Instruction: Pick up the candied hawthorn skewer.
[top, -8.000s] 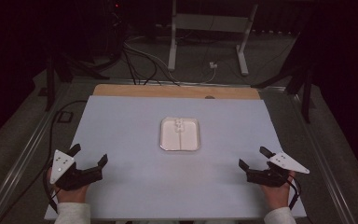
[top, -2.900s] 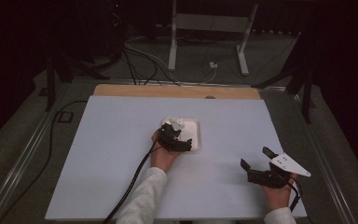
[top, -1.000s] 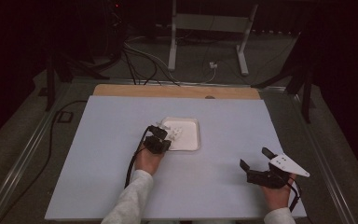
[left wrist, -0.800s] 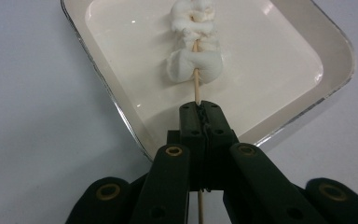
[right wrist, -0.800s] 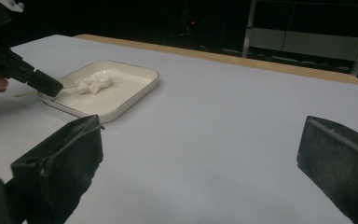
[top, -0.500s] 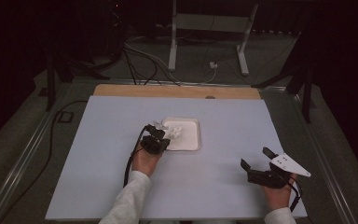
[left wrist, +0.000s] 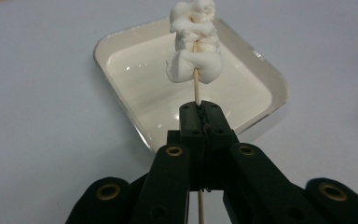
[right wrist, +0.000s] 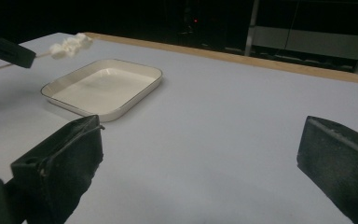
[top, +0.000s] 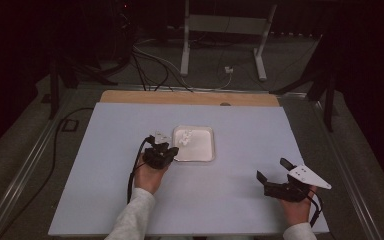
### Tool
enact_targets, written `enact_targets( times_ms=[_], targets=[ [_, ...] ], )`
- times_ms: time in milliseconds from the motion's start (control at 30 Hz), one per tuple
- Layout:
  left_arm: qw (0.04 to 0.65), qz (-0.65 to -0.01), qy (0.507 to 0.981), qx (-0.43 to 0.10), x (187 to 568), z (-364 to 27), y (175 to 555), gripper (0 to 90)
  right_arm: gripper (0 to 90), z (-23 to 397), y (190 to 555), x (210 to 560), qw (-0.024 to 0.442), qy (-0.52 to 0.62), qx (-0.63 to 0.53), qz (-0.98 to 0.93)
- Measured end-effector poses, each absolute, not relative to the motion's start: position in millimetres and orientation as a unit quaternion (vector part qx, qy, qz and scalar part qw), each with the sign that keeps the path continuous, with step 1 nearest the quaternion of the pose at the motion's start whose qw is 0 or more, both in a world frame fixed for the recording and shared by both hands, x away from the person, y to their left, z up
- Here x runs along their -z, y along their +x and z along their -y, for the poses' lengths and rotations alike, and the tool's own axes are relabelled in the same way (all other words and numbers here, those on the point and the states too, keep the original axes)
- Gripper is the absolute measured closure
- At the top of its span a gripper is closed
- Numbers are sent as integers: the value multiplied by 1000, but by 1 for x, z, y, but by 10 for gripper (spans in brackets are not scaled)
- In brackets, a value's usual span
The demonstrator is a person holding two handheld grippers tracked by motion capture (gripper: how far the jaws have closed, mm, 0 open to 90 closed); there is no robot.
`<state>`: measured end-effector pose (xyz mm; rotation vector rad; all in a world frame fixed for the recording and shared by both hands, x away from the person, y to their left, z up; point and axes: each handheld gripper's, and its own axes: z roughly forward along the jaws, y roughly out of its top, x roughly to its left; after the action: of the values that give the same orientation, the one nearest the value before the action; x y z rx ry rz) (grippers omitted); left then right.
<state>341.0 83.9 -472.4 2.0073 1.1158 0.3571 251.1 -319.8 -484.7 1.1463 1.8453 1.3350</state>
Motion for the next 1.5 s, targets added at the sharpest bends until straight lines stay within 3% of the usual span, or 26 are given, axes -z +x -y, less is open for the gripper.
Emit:
enact_targets(
  times_ms=[633, 1000, 1233, 1500],
  targets=[
    [455, -398, 778, -171, 458, -109, 306, 900, 4, 312, 257, 474, 268, 401, -528, -699],
    [473, -392, 769, -176, 459, -121, 300, 900, 4, 280, 285, 446, 234, 374, -553, -707],
    [475, -383, 771, -180, 459, -122, 297, 900, 4, 266, 311, 428, 183, 394, -570, -698],
    [481, -377, 770, -184, 458, -122, 295, 900, 4, 252, 330, 416, 166, 397, -572, -698]
  ],
)
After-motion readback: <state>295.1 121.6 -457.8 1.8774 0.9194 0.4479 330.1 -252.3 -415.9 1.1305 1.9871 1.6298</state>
